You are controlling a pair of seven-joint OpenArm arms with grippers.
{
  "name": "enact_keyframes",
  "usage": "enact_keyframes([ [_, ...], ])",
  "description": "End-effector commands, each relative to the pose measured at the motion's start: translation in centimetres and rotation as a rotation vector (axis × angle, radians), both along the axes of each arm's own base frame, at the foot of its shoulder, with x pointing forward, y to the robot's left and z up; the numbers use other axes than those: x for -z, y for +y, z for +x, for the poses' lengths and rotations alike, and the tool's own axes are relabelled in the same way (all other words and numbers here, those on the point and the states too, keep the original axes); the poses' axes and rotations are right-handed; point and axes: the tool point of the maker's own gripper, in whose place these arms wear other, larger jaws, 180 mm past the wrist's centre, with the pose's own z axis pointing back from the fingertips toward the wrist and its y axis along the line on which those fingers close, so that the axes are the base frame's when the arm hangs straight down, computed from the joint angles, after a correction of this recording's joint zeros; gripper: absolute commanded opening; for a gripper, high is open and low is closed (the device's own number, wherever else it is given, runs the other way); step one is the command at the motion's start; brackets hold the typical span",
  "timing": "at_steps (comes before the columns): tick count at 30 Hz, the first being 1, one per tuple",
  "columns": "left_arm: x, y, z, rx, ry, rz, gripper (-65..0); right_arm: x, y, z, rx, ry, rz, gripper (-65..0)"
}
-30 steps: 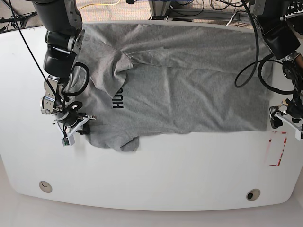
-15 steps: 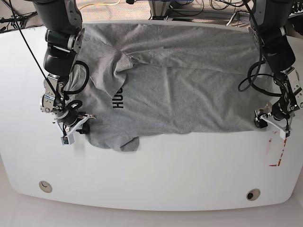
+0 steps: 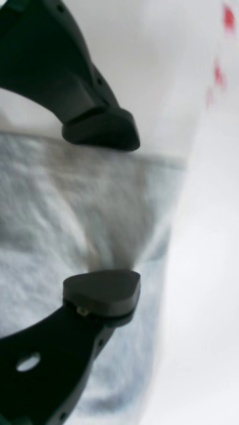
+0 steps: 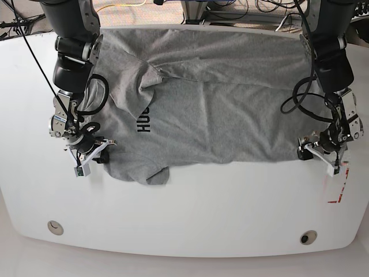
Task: Fold the T-shirt properly
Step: 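Move the left gripper to the hem corner and grasp it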
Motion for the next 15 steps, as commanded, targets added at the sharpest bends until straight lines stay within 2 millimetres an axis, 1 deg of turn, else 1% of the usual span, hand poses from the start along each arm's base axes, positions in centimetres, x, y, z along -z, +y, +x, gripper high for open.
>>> enact_keyframes([
  [1,-2.5,0.7,1.8,0.011,-0.071,0.027,-13.2,-1.0,-0.8,0.6,-0.003,-0.009,-0.029,-65.0],
  [4,-2.5,-0.2,2.1,0.042,-0.076,0.038,-13.5,-1.0,-0.9,0.6,-0.002,-0.010,-0.028,-65.0],
  [6,-2.4,-0.7,2.3,0.060,-0.085,0.046,-16.5,-1.0,-0.9,0.6,-0.002,-0.010,-0.028,-65.0],
  [9,-2.4,-1.1,2.5,0.074,-0.095,0.054,-26.1,-1.0,-0.9,0.6,-0.002,-0.010,-0.028,-65.0],
  [10,-2.4,-1.2,2.5,0.077,-0.094,0.055,-30.8,-0.8,-0.9,0.5,-0.002,-0.007,-0.028,-65.0],
  [11,-2.4,-1.2,2.5,0.078,-0.094,0.056,-33.5,-0.6,-0.9,0.3,-0.002,-0.003,-0.028,-65.0],
  [12,-2.3,-1.2,2.5,0.078,-0.092,0.058,-38.9,-0.4,-0.9,0.0,0.000,0.001,-0.027,-65.0],
  [15,-2.4,-1.0,2.5,0.077,-0.092,0.061,-49.9,-1.2,-1.2,0.2,-0.002,-0.023,-0.044,-65.0],
])
